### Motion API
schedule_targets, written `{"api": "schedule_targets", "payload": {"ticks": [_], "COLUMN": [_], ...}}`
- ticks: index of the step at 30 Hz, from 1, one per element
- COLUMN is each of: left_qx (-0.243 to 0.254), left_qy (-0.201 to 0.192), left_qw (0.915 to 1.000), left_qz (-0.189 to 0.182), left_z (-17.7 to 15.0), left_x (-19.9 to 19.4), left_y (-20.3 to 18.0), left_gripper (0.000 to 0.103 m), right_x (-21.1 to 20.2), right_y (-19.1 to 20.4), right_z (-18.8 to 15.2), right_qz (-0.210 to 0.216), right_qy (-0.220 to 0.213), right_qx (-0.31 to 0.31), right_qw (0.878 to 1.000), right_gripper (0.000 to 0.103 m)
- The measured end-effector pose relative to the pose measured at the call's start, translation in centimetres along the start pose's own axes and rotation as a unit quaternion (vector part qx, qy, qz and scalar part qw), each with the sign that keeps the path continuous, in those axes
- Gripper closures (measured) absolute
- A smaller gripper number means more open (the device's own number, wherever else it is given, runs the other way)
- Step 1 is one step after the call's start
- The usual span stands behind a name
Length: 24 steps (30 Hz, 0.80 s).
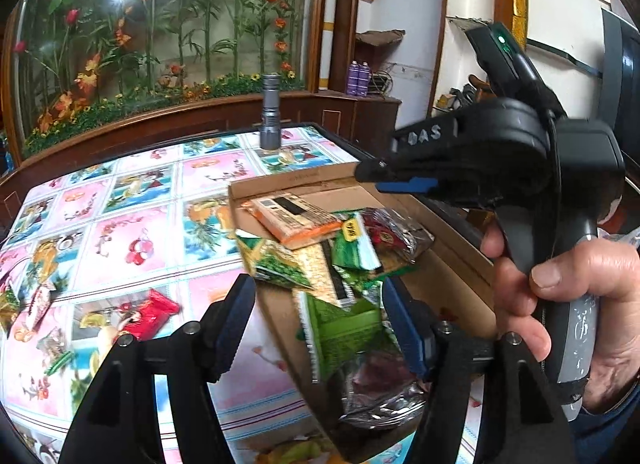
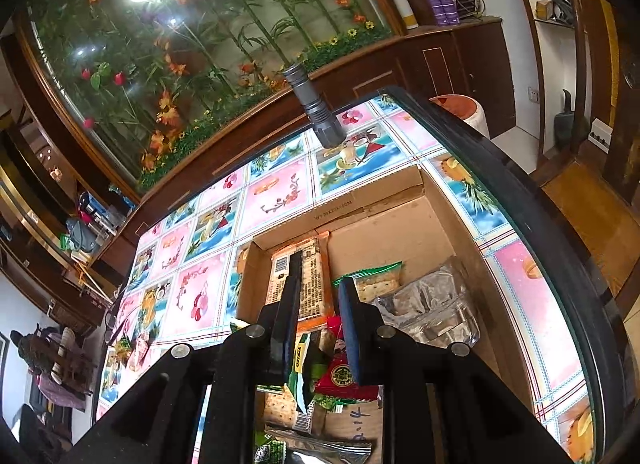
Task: Organize snacks
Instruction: 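Lower both packs into the box and open both grippers, then grasp another red candy pack with the right gripper while the left gripper returns to the table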
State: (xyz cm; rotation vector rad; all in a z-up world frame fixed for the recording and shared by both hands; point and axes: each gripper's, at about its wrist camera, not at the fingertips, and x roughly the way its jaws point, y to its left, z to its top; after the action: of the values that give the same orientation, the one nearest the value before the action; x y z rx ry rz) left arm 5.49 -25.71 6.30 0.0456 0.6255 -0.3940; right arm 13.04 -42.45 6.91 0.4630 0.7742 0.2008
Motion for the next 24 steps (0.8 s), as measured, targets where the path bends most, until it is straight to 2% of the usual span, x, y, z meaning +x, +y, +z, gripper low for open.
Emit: {"api": "schedule_targets", "payload": {"ticks": [5,7,11,15,19,21,24], "left_qx": [-0.009,-0.009,-0.024,-0.049,-0.101,-0.159,-0.232], "left_qy": [0.0,-0.006,-0.011,-0.015,-0.019,-0.019,-0.014], "left_qw": [0.9999,0.9996,0.9986,0.9948,0.9854,0.9739,0.9602], "left_qz": [0.009,0.025,0.046,0.088,0.136,0.161,0.155], "left_z": [0.1,0.0,-0.3,-0.8,-1.5,-2.2,-3.0], "left_x": [-0.9,-1.5,-2.9,-4.5,-6.7,-8.0,-9.1], "left_y": [1.8,2.8,5.9,10.7,17.5,22.2,27.0], "left_gripper": [0.037,0.037,0.036,0.035,0.033,0.033,0.033], "right_x": [0.1,0.0,0.1,0.2,0.0,0.0,0.1], "right_y": [0.3,0.5,0.6,0.8,1.2,1.4,2.6], "right_z": [-0.1,-0.1,-0.2,-0.3,-0.3,-0.4,-0.7], "right_qz": [0.002,0.003,0.003,0.007,0.016,0.018,0.028], "right_qy": [0.002,0.0,-0.001,-0.001,-0.008,-0.01,-0.012], "right_qx": [-0.007,-0.008,-0.012,-0.016,-0.023,-0.027,-0.05], "right_qw": [1.0,1.0,1.0,1.0,1.0,0.999,0.998], "right_gripper": [0.081,0.081,0.081,0.081,0.081,0.081,0.081]}}
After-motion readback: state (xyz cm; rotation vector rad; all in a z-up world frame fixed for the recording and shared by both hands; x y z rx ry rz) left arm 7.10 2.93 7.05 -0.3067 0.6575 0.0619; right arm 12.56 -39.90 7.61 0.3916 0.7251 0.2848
